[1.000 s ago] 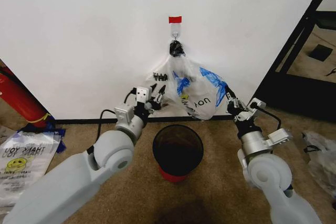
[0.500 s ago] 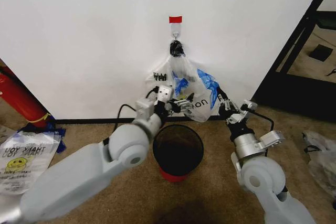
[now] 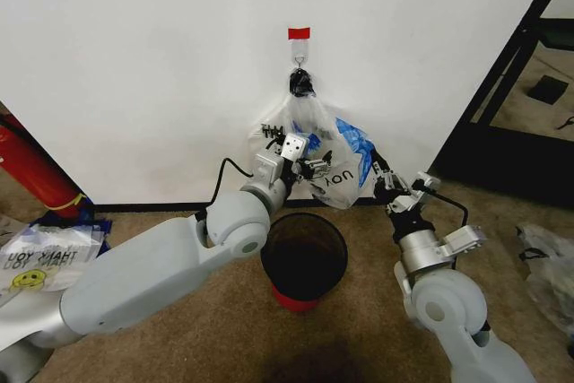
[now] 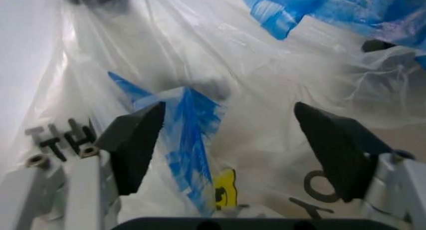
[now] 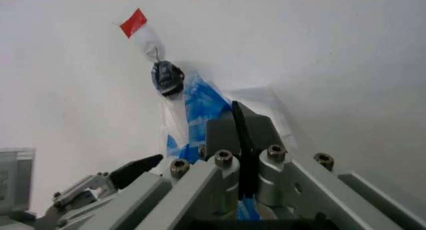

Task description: Pick up the garbage bag from the wall and place it over the trash bin.

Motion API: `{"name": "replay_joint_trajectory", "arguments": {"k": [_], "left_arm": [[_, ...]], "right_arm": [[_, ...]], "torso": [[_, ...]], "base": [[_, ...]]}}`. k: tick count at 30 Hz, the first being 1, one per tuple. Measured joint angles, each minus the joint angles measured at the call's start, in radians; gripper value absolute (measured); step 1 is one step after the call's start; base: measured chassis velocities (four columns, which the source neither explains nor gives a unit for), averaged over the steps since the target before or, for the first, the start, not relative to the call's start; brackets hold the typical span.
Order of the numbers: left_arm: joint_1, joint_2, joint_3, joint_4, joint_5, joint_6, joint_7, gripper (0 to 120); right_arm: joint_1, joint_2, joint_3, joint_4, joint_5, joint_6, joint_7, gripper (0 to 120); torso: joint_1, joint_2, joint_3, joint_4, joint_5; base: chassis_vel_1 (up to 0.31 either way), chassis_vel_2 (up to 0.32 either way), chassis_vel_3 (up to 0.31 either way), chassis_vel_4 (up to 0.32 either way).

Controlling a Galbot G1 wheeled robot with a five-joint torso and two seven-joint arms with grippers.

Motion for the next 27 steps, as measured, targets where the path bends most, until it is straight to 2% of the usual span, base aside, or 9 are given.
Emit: {"name": "replay_joint_trajectory", "arguments": {"k": [5,10,15,18,20,21,22,27], "left_arm": [[-0.006,-0.014,0.017,0.032,0.053,0.002,-0.002,64],[0.005,-0.030,0.023,0.074,0.094,0.032,-0.037,40],[0.012,-0.029,0.019,0.085,0.108,0.049,-0.063,29],[0.017,-0.024,0.014,0.088,0.108,0.057,-0.077,12],[0.022,-0.020,0.006,0.087,0.107,0.059,-0.086,5],[0.022,-0.020,0.006,0.087,0.107,0.059,-0.086,5],[0.025,-0.018,0.001,0.084,0.102,0.059,-0.090,0],[0.053,0.001,-0.031,0.039,0.068,0.029,-0.099,0]], "right_arm": [[-0.007,0.001,0.004,0.014,0.006,0.000,0.000,0],[-0.017,0.004,0.006,0.026,0.010,0.000,0.000,0],[-0.016,0.005,0.002,0.028,0.011,-0.001,-0.001,0],[-0.014,0.006,0.001,0.028,0.011,-0.001,-0.002,0],[-0.014,0.009,-0.001,0.026,0.010,-0.001,-0.003,0],[-0.014,0.009,-0.001,0.026,0.010,-0.001,-0.003,0],[-0.015,0.011,-0.001,0.023,0.009,-0.001,-0.003,0],[-0.017,0.020,-0.001,0.021,0.013,-0.001,-0.003,0]], "torso": [[0.000,0.000,0.000,-0.0002,0.0000],[0.000,0.000,0.000,-0.0002,-0.0001],[0.000,0.000,0.000,0.0000,-0.0001],[0.000,0.000,0.000,0.0000,-0.0001],[0.000,0.000,0.000,-0.0001,-0.0001],[0.000,0.000,0.000,-0.0001,-0.0001],[0.000,0.000,0.000,0.0000,-0.0001],[0.000,0.000,0.000,-0.0002,-0.0002]], "base": [[0.000,0.000,0.000,0.000],[0.000,0.000,0.000,0.000],[0.000,0.000,0.000,0.000],[0.000,0.000,0.000,0.000],[0.000,0.000,0.000,0.000],[0.000,0.000,0.000,0.000],[0.000,0.000,0.000,0.000],[0.000,0.000,0.000,0.000]]}}
